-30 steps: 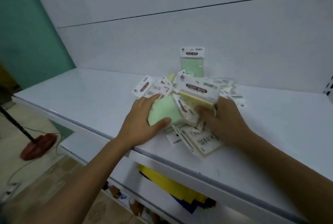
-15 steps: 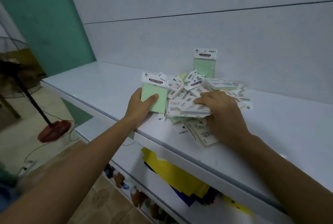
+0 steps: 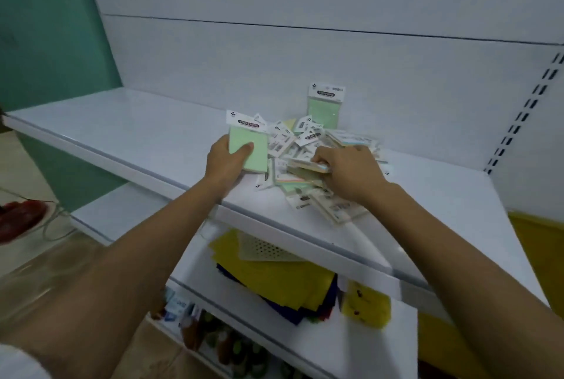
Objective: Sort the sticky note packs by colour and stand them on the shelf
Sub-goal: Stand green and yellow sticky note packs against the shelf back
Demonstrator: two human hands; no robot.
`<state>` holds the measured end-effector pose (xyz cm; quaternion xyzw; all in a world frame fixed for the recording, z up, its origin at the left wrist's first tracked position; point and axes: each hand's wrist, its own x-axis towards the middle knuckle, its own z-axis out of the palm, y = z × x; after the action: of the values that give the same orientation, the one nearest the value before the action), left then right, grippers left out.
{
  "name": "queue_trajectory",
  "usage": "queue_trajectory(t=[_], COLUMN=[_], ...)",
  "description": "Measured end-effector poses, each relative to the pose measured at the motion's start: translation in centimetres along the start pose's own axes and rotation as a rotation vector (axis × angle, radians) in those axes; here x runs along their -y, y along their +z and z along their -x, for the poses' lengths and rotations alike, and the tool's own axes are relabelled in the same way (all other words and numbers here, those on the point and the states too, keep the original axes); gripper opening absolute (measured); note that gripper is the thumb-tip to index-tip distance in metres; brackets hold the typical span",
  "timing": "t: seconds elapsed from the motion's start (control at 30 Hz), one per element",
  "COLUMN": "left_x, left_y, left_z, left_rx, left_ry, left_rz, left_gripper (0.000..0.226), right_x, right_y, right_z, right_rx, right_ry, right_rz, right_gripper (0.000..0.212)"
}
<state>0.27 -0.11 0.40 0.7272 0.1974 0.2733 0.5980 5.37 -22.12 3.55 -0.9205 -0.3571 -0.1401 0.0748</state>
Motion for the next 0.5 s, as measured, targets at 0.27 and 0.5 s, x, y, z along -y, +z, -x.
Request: queue_trajectory(t=[0.27,0.5], left_x=[-0.7,-1.1], left_y=[-1.3,-13.9], left_z=[1.5,0.3], left_rx=[-0.085,-0.079], left_ry=[0.054,0.129], left_rz=[0.147,0.197], left_gripper=[0.017,0.009], right_x=[7.2,19.2], right_y=[-1.7,-0.8], right_z=[-2.1,-6.8], right_rx=[-0.332,-0.298], right_ry=[0.424,0.467], right_rz=[-0.704,-1.438], right_gripper=[0.019,0.007])
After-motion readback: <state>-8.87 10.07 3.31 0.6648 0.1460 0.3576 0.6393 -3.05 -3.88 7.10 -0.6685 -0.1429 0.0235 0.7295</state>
